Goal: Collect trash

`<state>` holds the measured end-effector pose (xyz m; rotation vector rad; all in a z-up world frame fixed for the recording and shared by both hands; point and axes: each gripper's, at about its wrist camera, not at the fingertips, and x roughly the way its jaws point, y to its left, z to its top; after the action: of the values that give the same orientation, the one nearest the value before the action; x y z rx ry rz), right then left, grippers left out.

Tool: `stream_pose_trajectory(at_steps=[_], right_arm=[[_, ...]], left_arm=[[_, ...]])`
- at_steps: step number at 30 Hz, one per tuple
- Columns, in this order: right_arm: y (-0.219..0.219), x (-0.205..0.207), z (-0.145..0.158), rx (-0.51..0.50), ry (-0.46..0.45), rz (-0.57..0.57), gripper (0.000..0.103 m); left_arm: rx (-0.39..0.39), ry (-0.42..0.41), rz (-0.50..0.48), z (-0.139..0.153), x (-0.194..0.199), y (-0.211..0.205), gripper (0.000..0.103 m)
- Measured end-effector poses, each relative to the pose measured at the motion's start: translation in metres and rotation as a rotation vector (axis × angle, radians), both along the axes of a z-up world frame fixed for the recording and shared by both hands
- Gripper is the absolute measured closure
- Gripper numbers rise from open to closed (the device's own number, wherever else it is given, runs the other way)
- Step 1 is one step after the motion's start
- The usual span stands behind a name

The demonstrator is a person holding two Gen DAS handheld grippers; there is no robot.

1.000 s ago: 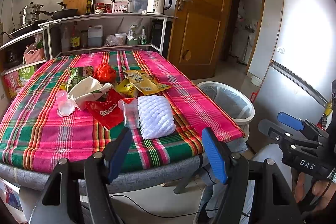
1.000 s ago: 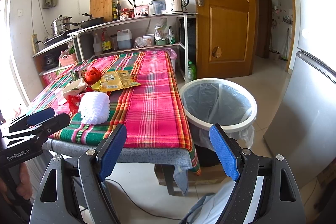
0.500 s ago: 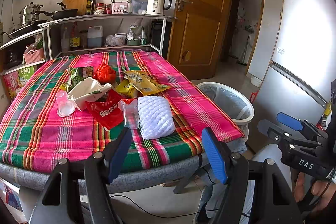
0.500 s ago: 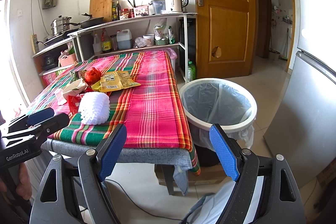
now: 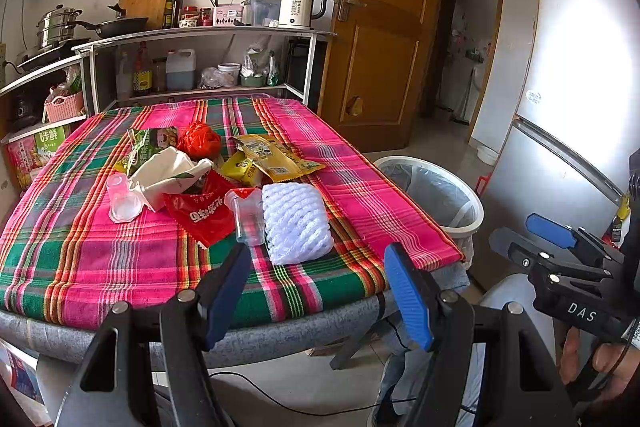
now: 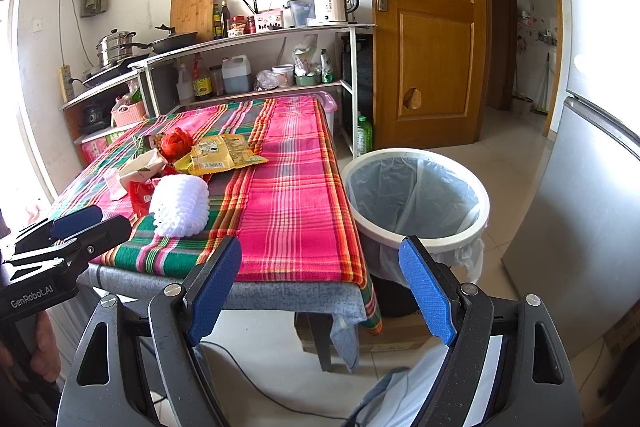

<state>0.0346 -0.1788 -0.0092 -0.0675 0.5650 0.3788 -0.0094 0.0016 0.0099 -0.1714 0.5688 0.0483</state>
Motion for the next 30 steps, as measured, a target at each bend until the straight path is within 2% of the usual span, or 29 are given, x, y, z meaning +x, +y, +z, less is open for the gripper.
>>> stream_pose_trajectory(at_steps=[16,30], right_arm=[[0.007,0.005,-0.004,-0.008,0.012,0.022,0.022],[0.066,0.034,-0.006,-0.004,0.063,0.181,0.024]], left_arm=[[0.008,0.008,0.008,-0.002,0.001,0.004,0.032],[-0.062,0.028,0.116,-0.015,0.010,0.066,0.032]])
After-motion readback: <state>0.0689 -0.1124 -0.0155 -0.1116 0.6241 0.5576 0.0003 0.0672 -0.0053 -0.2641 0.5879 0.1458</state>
